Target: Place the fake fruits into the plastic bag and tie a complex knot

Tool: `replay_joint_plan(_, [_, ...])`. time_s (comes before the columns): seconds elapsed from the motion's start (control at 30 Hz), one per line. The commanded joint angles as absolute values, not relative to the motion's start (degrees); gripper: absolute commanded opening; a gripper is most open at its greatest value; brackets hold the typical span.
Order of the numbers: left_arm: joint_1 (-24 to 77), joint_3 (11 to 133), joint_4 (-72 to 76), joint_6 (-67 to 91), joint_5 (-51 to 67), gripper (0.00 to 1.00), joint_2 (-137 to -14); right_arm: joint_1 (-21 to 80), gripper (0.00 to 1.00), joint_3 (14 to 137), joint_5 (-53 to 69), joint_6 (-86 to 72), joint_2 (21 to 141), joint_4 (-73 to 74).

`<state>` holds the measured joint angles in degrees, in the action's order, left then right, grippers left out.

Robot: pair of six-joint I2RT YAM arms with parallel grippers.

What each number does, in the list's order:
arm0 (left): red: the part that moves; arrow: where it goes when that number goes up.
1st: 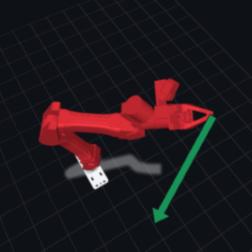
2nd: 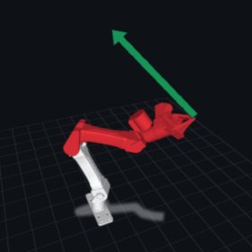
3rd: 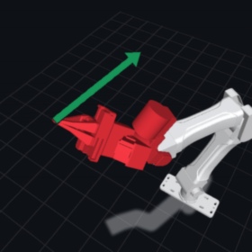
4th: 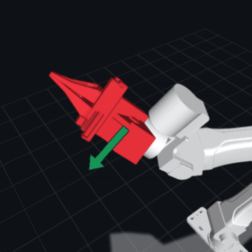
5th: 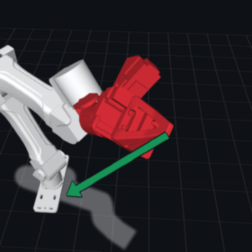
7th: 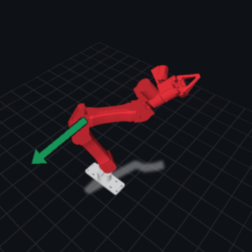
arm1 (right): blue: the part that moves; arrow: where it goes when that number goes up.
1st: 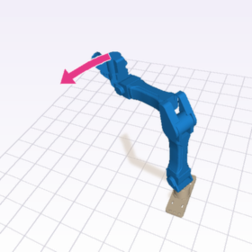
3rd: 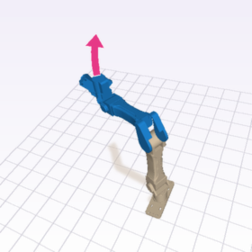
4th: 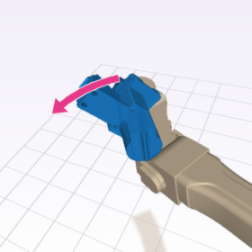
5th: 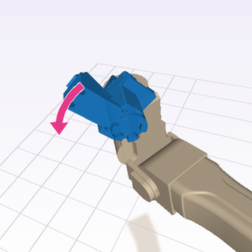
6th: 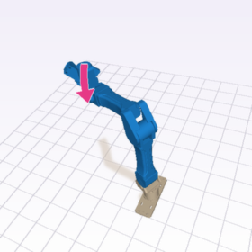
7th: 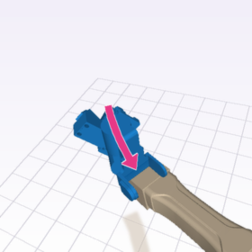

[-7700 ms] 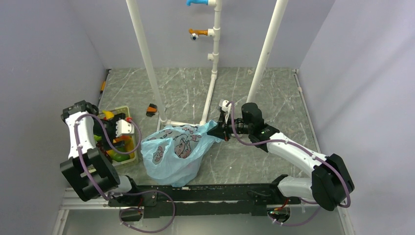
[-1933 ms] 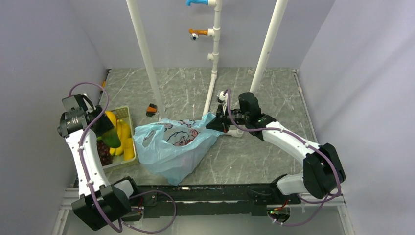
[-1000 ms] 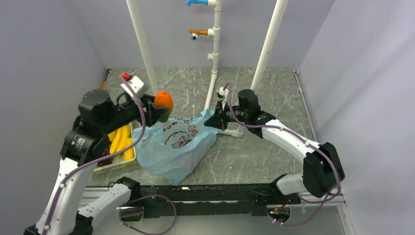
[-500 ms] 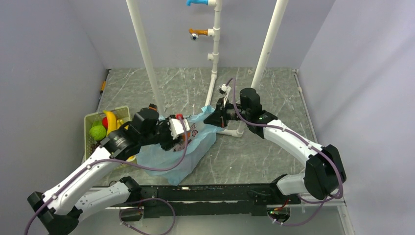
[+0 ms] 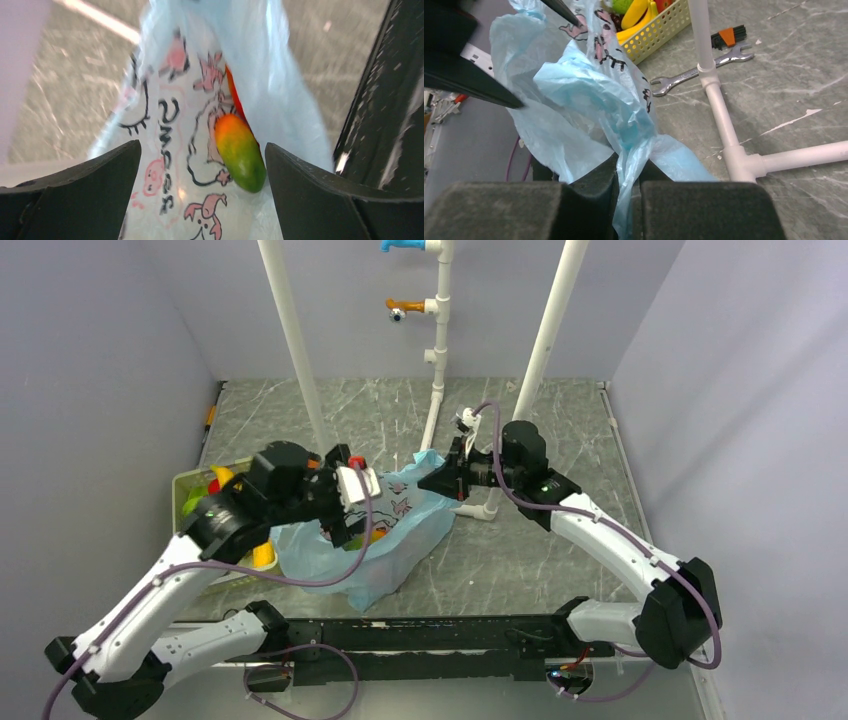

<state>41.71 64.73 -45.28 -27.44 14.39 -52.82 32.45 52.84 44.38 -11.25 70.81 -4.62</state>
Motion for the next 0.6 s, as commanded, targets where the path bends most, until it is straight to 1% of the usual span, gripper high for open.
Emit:
replay_joint_plan(0.0, [41.70,76.89,-47.25,-24.07,25.71,0.99,-53.19,33.21,0.10,53.66,42.96,-9.39,68.05,-7.92])
replay_joint_plan(0.1, [41.63,82.56,-47.71,-21.65,26.75,0.97,-57.15,33.78,0.10,54.01,41.67,-8.14,67.21,-8.19])
replay_joint_plan(0.23, [41.63,88.77,-46.78,-17.95,25.69,0.95,-62.84,35.03,0.14,54.49,40.34,-5.21,65.88,-7.29])
replay_joint_plan(0.3, [41.62,92.07,-47.07,-16.19,26.01,0.96,-66.10,35.78,0.17,54.70,39.92,-3.62,65.37,-6.56])
replay_joint_plan(0.4, [41.45,96.57,-48.33,-13.50,27.32,0.97,-70.81,36.65,0.18,55.28,39.25,-1.86,64.55,-5.55])
replay_joint_plan(0.5, [41.45,98.23,-47.57,-11.38,29.63,0.96,-74.07,36.85,0.20,55.96,38.77,-0.89,64.05,-4.79])
replay_joint_plan(0.57, [41.44,98.50,-46.86,-11.37,31.10,0.93,-75.46,36.94,0.20,56.49,38.77,-0.53,63.77,-3.99])
